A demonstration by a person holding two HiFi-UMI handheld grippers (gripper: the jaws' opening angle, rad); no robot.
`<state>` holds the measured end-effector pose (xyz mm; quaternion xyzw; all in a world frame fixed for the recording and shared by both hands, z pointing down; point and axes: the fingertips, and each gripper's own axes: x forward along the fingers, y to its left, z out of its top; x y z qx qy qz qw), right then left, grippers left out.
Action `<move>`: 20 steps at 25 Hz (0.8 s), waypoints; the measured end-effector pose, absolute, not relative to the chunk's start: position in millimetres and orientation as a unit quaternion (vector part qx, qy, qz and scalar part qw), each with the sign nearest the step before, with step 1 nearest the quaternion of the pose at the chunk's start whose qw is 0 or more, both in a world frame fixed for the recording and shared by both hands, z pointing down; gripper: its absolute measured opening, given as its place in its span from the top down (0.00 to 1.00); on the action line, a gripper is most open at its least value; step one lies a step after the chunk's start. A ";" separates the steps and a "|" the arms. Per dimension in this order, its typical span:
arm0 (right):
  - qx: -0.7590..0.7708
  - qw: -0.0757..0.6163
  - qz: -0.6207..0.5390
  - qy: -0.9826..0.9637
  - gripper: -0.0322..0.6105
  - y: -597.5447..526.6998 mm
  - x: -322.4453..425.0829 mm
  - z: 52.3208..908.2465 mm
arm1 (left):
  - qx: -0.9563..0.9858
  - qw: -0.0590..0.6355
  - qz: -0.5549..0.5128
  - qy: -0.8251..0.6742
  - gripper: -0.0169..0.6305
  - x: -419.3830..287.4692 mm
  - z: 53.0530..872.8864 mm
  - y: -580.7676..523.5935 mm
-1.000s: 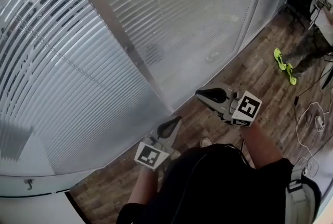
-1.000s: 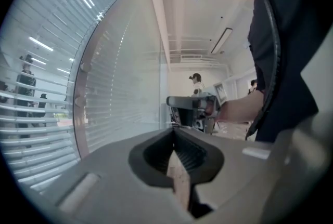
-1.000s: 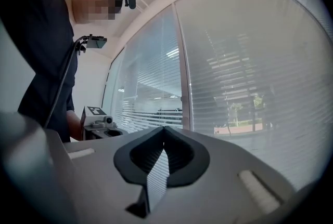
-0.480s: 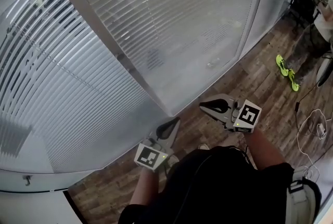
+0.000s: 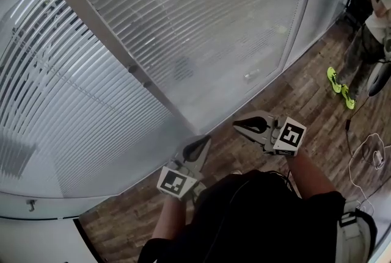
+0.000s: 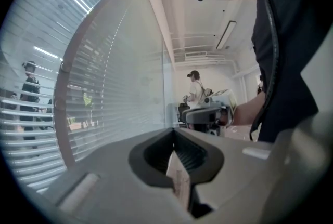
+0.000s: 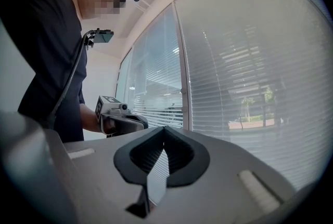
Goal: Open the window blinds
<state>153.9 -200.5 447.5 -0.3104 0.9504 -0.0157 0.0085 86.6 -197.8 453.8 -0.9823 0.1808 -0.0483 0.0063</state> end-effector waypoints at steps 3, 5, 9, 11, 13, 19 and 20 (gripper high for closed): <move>-0.325 0.005 -0.011 0.946 0.94 -204.3 165.0 448.9 | -0.982 0.008 -0.049 0.183 0.97 92.5 449.5 -198.5; -0.335 0.008 -0.008 0.942 0.94 -206.1 173.6 447.9 | -0.982 0.008 -0.052 0.184 0.97 97.6 448.5 -198.2; -0.334 0.014 -0.014 0.942 0.94 -198.3 181.0 452.6 | -0.982 0.009 -0.055 0.182 0.97 107.3 455.7 -192.0; -0.337 0.011 -0.013 0.941 0.94 -196.9 184.2 454.9 | -0.982 0.011 -0.056 0.179 0.97 110.3 457.3 -190.1; -0.334 0.014 -0.014 0.942 0.94 -195.4 182.7 450.6 | -0.983 0.010 -0.056 0.177 0.97 111.0 454.0 -191.2; -0.344 0.022 -0.005 0.939 0.94 -199.9 187.4 450.4 | -0.983 0.011 -0.060 0.174 0.97 112.1 450.1 -192.3; -0.340 0.025 -0.004 0.940 0.94 -197.9 187.2 450.7 | -0.983 0.012 -0.061 0.173 0.97 113.2 450.8 -191.4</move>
